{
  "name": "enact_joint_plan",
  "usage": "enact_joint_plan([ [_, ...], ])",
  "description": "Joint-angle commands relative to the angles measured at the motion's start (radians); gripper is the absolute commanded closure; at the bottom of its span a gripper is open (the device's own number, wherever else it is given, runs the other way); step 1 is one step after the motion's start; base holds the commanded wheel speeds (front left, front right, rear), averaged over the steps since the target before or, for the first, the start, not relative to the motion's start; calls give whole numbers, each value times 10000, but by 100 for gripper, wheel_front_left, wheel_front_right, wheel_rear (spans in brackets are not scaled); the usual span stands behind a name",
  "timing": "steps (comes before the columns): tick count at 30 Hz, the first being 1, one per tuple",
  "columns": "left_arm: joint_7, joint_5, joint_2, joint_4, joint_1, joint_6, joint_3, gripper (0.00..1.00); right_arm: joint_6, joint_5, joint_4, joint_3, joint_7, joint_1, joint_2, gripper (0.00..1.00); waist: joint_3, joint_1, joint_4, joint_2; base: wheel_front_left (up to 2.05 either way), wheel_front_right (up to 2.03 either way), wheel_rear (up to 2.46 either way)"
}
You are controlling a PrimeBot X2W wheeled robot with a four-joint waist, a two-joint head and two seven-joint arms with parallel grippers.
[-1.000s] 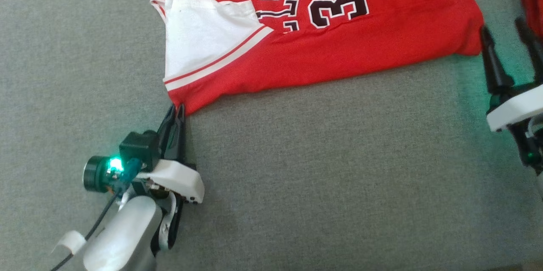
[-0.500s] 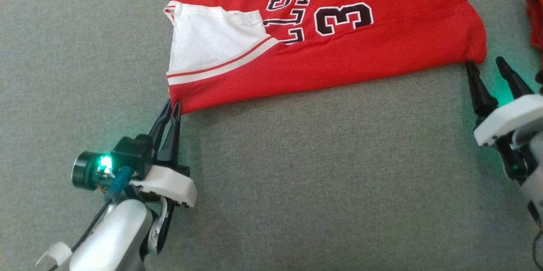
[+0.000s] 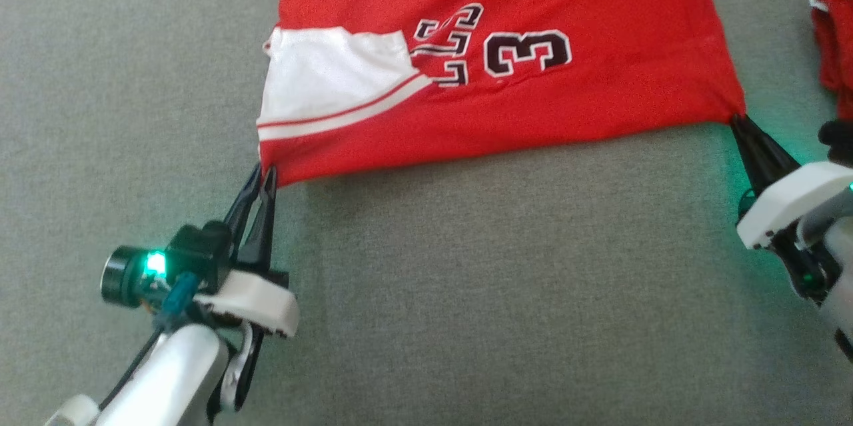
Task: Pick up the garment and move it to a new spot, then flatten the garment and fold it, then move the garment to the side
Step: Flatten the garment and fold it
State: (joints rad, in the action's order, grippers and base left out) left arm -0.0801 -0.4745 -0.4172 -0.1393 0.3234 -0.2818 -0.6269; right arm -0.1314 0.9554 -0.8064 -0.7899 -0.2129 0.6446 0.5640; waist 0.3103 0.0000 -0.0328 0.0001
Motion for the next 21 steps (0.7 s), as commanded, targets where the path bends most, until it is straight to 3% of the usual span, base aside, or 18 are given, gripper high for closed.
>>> enact_joint_plan([
  [1,-33,-70,-397,344,-20,-83,371,100,7,85,176,-153,-163,-237,393,100,-111,0,-45,-1,0,0,0],
  [12,-154,-725,-898,1660,-1830,-116,421,100,7,488,1334,-982,-470,-1468,1830,100,-605,0,-271,-1,0,0,0],
  [21,-387,-1315,-953,2298,-3630,-317,277,100,7,258,2506,211,-486,-3366,2468,100,-797,0,-432,-1,0,0,0],
])
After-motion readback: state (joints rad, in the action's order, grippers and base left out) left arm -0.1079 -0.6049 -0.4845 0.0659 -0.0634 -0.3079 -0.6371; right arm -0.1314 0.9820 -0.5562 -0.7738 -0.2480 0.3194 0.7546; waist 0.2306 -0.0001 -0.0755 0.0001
